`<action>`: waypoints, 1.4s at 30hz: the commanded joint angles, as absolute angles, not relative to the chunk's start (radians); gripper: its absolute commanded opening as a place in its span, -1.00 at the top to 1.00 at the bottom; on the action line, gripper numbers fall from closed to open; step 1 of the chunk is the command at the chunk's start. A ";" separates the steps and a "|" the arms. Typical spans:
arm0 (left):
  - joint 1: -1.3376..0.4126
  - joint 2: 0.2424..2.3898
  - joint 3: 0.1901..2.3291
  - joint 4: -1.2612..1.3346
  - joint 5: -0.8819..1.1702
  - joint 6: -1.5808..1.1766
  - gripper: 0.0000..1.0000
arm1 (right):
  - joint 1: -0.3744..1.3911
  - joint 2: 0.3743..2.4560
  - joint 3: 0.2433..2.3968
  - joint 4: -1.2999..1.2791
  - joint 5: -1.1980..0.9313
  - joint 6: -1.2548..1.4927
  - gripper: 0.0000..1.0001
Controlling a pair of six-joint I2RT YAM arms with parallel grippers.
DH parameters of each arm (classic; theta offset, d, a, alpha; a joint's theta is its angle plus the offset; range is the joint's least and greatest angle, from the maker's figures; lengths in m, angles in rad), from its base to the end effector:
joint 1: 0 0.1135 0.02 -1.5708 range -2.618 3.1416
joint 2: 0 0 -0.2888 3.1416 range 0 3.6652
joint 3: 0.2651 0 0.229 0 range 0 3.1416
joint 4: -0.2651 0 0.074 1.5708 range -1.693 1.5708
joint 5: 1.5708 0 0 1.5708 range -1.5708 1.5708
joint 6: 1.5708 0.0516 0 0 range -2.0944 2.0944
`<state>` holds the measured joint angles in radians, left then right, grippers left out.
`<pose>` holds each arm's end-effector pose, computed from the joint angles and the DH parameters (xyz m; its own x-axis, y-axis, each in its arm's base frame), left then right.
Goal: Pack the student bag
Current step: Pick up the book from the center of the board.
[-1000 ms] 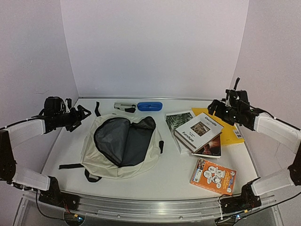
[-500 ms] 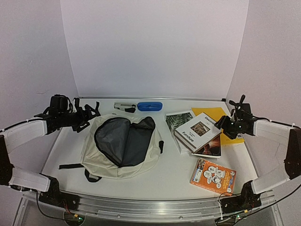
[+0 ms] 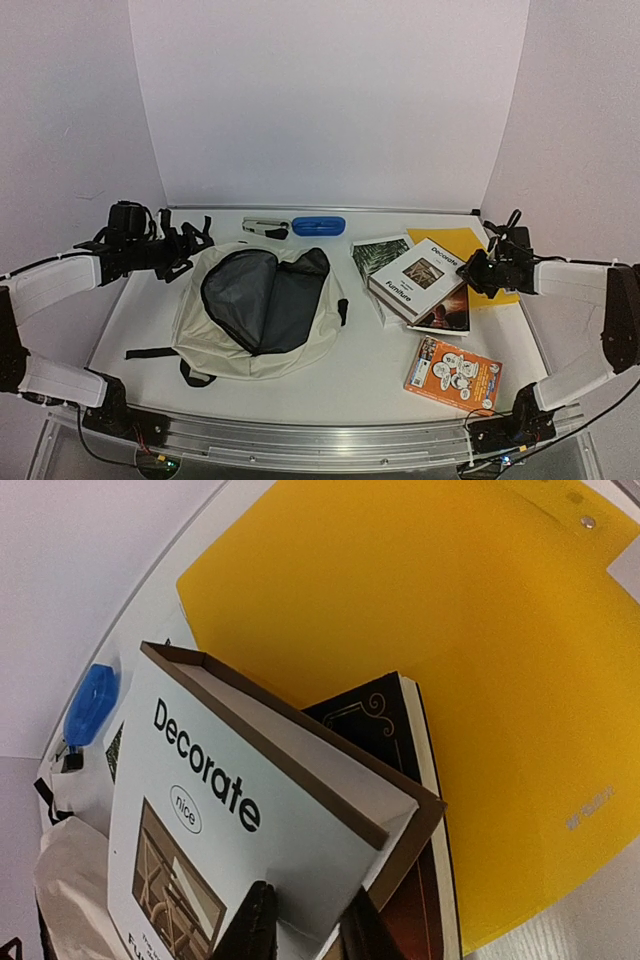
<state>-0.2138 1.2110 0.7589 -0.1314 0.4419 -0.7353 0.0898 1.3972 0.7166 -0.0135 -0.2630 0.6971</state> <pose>0.2338 -0.0733 0.2748 -0.7619 -0.4551 -0.4609 0.0397 0.6774 -0.7346 0.2725 0.0380 0.2263 -0.6718 0.5619 -0.4825 0.1901 0.7604 0.6210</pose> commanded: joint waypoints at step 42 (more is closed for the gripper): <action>-0.771 1.419 1.090 0.406 0.227 -0.768 -0.98 | 0.435 1.403 0.964 0.827 -0.368 1.372 1.00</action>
<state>-0.7650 1.4208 1.0668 0.2600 0.2462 -0.7593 0.4065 1.3556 0.9089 0.6529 -0.3931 1.3167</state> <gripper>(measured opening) 0.975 0.005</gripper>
